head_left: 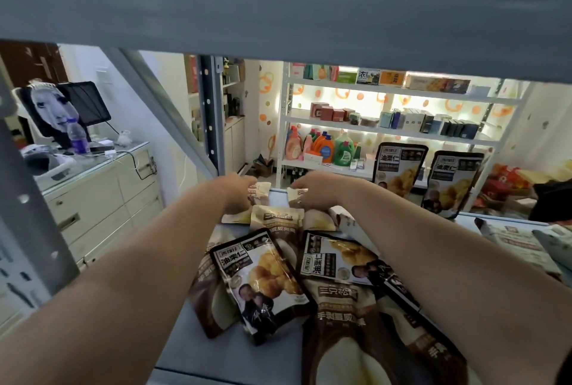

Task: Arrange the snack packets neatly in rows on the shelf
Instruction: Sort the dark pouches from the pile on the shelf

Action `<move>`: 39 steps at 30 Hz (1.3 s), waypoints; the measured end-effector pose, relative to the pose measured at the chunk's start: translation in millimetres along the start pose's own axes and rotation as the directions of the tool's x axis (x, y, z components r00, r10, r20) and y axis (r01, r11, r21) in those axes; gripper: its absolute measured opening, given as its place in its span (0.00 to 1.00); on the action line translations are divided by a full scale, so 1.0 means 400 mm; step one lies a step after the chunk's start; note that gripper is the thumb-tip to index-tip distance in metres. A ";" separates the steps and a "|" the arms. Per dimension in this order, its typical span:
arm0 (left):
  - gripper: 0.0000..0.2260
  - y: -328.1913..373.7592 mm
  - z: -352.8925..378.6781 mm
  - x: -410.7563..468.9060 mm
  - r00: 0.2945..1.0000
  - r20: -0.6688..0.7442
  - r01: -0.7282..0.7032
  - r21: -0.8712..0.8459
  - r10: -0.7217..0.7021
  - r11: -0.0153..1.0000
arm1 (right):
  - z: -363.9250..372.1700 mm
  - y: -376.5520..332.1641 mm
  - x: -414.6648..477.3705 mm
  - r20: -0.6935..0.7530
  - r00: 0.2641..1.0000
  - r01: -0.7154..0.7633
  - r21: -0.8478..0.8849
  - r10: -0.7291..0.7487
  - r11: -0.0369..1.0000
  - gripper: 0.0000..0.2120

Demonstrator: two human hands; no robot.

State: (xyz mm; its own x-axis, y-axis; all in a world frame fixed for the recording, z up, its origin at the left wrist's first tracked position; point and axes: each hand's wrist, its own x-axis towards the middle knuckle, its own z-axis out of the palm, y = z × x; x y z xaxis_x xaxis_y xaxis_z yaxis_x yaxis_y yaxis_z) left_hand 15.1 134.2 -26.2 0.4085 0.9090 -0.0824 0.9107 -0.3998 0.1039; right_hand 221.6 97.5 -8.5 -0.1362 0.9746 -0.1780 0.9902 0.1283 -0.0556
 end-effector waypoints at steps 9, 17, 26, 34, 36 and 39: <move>0.29 0.018 0.009 -0.255 0.983 0.173 0.033 0.175 -0.064 0.984 | 0.029 -0.076 -0.012 0.126 0.990 0.072 -0.128 -0.056 0.989 0.38; 0.24 -0.034 0.079 -0.287 0.986 -0.025 0.160 -0.162 -0.167 0.974 | 0.011 -0.073 -0.076 -0.100 0.993 0.099 0.366 -0.067 0.925 0.25; 0.14 0.010 0.114 -0.315 0.975 -0.221 -0.023 -0.191 -0.020 0.981 | -0.015 -0.048 -0.150 -0.505 0.844 0.211 0.623 0.181 0.753 0.17; 0.06 -0.004 0.080 -0.356 0.947 -0.320 -0.183 -0.571 -0.012 0.800 | 0.037 -0.027 -0.161 -0.253 0.868 0.055 0.905 0.427 0.423 0.16; 0.06 -0.011 0.061 -0.385 0.966 -0.258 -0.209 -0.751 0.013 0.627 | 0.047 -0.030 -0.161 -0.214 0.870 0.044 0.931 0.445 0.362 0.19; 0.05 -0.009 0.023 -0.426 0.942 -0.334 -0.299 -0.782 0.036 0.547 | 0.036 -0.028 -0.176 -0.213 0.876 0.095 0.956 0.434 0.278 0.20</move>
State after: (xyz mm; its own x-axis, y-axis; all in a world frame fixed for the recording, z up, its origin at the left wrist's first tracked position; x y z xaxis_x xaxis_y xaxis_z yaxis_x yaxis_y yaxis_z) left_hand -57.0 -20.2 -21.8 0.3972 0.8809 0.2575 0.3280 -0.3983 0.8566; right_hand 219.8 24.7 -9.7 0.3167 0.9481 0.0296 0.2320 -0.0472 -0.9716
